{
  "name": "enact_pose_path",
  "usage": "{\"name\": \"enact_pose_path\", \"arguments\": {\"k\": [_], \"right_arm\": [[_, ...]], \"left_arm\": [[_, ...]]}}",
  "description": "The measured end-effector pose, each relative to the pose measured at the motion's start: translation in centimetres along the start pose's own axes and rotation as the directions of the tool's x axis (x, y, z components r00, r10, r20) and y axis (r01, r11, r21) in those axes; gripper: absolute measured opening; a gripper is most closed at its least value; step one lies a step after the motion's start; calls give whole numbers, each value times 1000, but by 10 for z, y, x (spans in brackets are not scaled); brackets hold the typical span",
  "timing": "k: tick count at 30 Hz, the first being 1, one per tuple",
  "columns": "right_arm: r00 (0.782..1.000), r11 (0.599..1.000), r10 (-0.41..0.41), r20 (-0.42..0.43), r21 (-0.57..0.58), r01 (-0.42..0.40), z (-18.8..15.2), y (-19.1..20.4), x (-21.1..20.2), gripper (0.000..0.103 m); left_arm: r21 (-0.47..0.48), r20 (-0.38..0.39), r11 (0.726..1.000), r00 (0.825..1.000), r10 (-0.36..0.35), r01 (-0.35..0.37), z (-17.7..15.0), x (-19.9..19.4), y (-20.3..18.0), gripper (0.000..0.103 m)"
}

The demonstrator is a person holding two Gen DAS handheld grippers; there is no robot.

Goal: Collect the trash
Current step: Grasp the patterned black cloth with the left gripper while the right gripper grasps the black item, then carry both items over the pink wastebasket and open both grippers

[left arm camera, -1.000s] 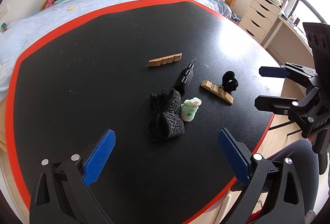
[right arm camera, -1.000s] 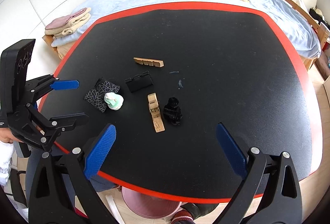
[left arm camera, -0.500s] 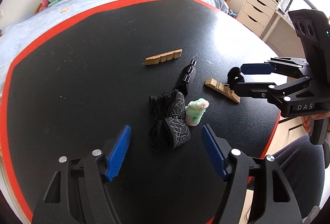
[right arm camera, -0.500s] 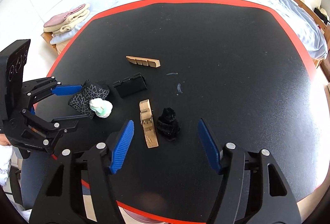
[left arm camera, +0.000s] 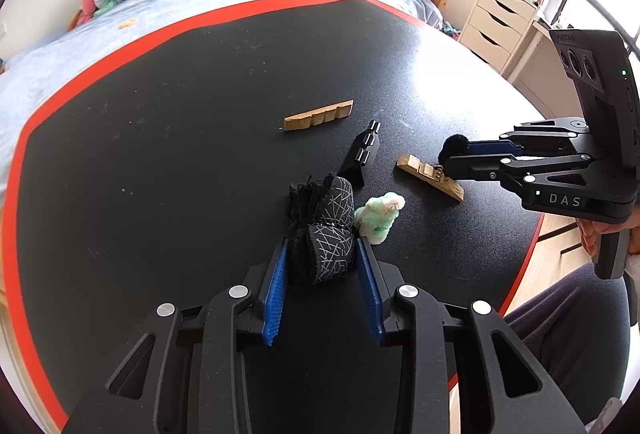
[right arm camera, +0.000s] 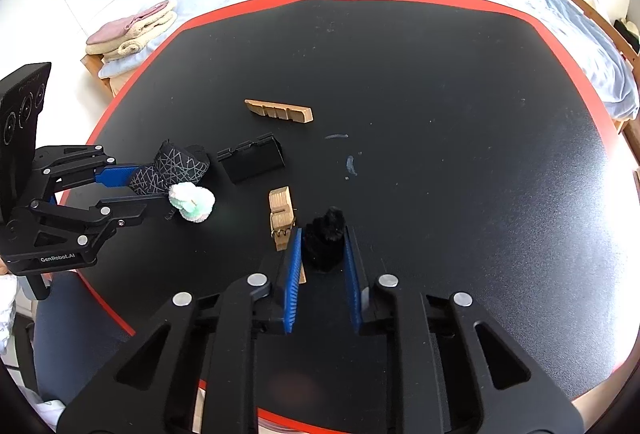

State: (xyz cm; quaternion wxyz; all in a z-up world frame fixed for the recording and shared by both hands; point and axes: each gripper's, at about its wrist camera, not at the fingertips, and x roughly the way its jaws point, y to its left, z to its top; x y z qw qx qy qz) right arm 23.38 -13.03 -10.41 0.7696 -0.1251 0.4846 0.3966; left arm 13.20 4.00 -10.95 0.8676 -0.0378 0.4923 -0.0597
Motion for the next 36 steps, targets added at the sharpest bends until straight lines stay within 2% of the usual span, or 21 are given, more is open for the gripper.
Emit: {"name": "enact_pose_path", "arguments": {"k": [8, 17, 36], "right_arm": [[1000, 1000, -14, 24, -1, 14, -2, -1, -9, 15], [998, 1000, -16, 61, 1, 16, -11, 5, -39, 15], [993, 999, -35, 109, -33, 39, -72, 53, -126, 15]], "left_arm": [[-11, 14, 1000, 1000, 11, -11, 1, -7, 2, 29], [-7, 37, 1000, 999, 22, -22, 0, -31, -8, 29], [52, 90, 998, 995, -44, 40, -33, -90, -63, 29]]}}
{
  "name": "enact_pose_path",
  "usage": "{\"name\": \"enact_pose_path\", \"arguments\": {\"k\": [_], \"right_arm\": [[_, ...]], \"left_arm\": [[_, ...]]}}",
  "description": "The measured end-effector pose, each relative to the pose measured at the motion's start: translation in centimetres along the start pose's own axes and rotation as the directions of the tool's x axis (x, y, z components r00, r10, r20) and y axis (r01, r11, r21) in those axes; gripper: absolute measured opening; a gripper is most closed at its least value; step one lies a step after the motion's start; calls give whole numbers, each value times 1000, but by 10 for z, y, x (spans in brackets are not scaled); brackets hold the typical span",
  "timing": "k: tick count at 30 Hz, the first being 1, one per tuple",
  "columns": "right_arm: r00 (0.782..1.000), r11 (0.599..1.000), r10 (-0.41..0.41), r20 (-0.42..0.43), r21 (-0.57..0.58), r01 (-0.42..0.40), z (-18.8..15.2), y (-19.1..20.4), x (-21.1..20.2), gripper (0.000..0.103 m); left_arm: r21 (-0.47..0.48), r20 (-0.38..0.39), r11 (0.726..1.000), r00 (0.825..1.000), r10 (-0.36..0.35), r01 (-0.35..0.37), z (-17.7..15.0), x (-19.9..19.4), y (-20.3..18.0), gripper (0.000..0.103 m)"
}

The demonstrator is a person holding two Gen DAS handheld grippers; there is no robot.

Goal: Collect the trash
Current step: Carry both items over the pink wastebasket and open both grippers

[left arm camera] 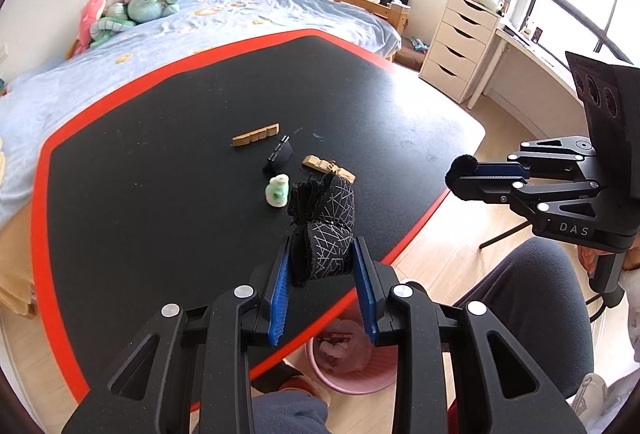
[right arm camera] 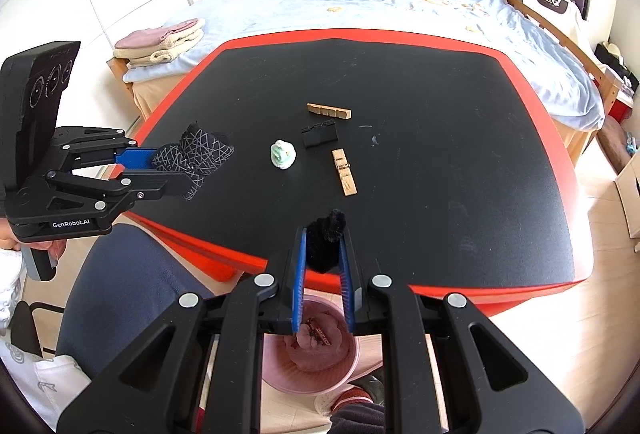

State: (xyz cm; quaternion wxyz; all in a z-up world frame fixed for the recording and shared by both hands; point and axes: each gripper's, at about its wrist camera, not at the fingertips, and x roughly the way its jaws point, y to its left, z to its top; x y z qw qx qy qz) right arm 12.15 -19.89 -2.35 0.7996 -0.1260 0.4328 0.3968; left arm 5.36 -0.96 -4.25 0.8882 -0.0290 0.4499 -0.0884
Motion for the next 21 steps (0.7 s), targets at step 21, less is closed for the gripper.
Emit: {"name": "enact_pose_path", "arguments": {"k": [21], "right_arm": [[999, 998, 49, -14, 29, -48, -65, 33, -38, 15]], "left_arm": [[50, -36, 997, 998, -60, 62, -43, -16, -45, 29]]}}
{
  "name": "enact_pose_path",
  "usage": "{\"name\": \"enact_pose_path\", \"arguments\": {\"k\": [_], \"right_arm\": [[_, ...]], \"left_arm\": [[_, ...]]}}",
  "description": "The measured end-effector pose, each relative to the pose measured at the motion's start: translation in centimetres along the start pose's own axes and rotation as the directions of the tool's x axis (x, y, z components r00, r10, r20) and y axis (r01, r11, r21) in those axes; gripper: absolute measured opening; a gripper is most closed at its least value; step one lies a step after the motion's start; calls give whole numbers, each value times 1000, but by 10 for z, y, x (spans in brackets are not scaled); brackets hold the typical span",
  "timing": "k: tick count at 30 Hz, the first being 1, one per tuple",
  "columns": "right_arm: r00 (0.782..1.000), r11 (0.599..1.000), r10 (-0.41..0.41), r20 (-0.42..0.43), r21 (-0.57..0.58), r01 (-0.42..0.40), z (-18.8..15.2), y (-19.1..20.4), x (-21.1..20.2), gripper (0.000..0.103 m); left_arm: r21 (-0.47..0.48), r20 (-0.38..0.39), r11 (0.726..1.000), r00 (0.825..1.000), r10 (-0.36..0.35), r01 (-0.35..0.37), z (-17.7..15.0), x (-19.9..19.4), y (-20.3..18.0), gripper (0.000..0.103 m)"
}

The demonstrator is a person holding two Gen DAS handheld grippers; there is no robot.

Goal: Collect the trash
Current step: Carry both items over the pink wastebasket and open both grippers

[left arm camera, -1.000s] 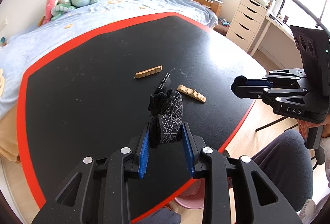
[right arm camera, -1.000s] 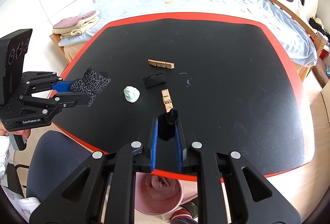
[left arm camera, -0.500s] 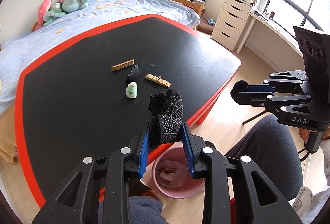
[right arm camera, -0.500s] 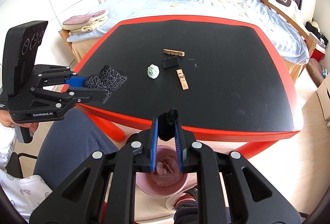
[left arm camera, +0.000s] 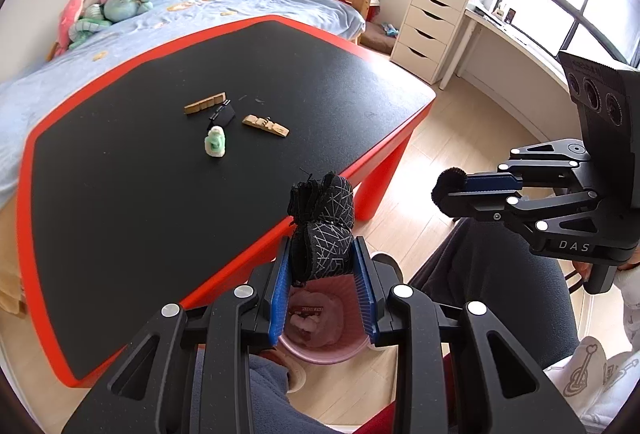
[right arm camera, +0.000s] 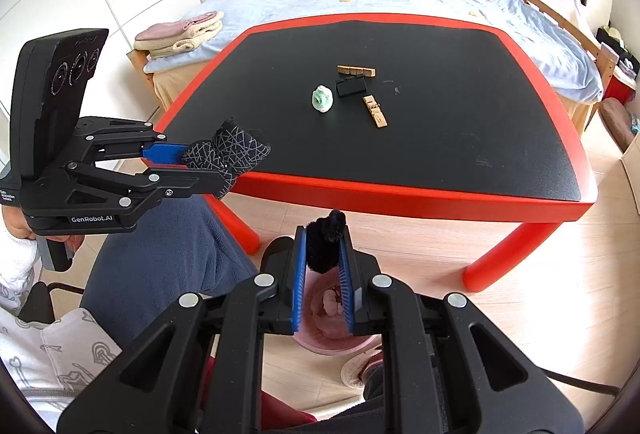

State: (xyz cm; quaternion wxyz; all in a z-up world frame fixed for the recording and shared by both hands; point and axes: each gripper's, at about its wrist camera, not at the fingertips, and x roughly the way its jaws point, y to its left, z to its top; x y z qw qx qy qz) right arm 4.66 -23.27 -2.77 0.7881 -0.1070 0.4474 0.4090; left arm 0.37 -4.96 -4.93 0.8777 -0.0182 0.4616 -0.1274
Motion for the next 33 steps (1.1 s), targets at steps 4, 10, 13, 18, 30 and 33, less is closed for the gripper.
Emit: {"name": "enact_pose_path", "arguments": {"k": [4, 10, 13, 18, 30, 33], "right_arm": [[1000, 1000, 8, -2, 8, -8, -5, 1, -1, 15], [1000, 1000, 23, -2, 1, -23, -8, 2, -2, 15], [1000, 1000, 26, 0, -4, -26, -8, 1, -3, 15], [1000, 1000, 31, -5, -4, -31, -10, -1, -3, 35], [999, 999, -39, 6, 37, 39, -13, -10, -4, 93], [999, 998, -40, 11, 47, 39, -13, -12, -5, 95]], "left_arm": [[9, -10, 1000, 1000, -5, 5, -4, 2, -4, 29], [19, -10, 1000, 1000, -16, 16, -5, 1, -10, 29], [22, -10, 1000, 1000, -18, 18, -6, 1, -12, 29], [34, -11, 999, 999, -34, 34, -6, 1, -14, 35], [-13, 11, 999, 999, 53, -52, -6, -3, 0, 95], [-17, 13, 998, 998, 56, -55, -7, -5, 1, 95]]}}
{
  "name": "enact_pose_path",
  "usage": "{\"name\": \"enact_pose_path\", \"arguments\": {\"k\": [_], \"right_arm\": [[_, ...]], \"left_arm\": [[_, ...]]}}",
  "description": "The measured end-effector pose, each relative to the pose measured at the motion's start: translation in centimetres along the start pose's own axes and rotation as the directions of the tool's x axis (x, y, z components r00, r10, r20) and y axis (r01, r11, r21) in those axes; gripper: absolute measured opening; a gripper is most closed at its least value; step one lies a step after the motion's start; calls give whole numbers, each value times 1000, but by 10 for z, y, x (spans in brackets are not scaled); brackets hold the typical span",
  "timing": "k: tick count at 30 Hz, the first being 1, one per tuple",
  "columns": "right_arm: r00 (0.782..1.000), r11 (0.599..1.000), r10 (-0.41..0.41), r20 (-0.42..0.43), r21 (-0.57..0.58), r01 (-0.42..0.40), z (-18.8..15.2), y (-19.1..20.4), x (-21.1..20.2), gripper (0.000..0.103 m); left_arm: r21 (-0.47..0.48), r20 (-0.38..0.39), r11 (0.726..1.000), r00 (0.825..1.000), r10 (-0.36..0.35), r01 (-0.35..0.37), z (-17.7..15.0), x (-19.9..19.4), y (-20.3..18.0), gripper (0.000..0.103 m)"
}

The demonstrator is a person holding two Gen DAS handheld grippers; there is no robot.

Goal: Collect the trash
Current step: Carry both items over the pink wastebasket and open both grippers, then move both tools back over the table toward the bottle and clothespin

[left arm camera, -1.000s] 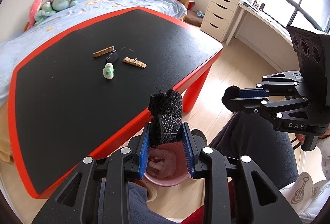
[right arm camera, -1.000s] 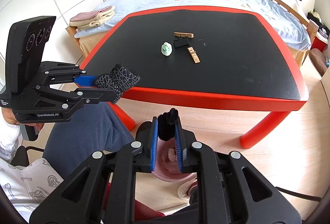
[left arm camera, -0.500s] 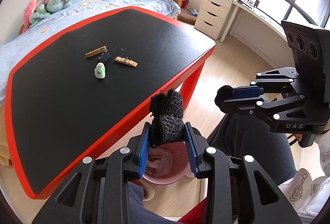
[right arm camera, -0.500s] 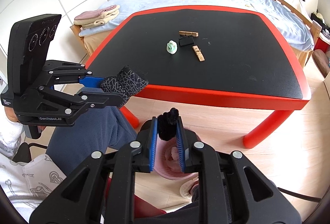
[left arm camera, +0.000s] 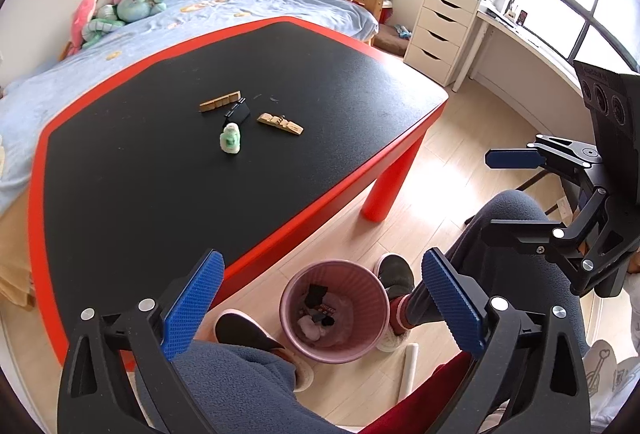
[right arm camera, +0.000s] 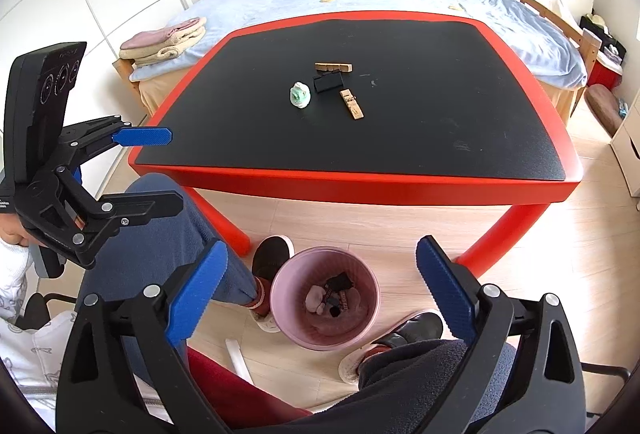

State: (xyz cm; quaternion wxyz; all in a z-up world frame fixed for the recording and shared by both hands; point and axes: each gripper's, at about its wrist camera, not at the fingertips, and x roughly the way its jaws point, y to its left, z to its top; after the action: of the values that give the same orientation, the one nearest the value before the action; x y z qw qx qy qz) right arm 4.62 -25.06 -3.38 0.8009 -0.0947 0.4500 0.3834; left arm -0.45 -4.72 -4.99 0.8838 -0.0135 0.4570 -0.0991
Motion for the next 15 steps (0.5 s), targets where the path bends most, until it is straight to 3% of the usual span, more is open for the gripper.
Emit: {"name": "enact_pose_path", "arguments": {"k": [15], "right_arm": [[1000, 1000, 9, -8, -2, -9, 1, 2, 3, 98]], "left_arm": [[-38, 3, 999, 1000, 5, -4, 0, -1, 9, 95]]}}
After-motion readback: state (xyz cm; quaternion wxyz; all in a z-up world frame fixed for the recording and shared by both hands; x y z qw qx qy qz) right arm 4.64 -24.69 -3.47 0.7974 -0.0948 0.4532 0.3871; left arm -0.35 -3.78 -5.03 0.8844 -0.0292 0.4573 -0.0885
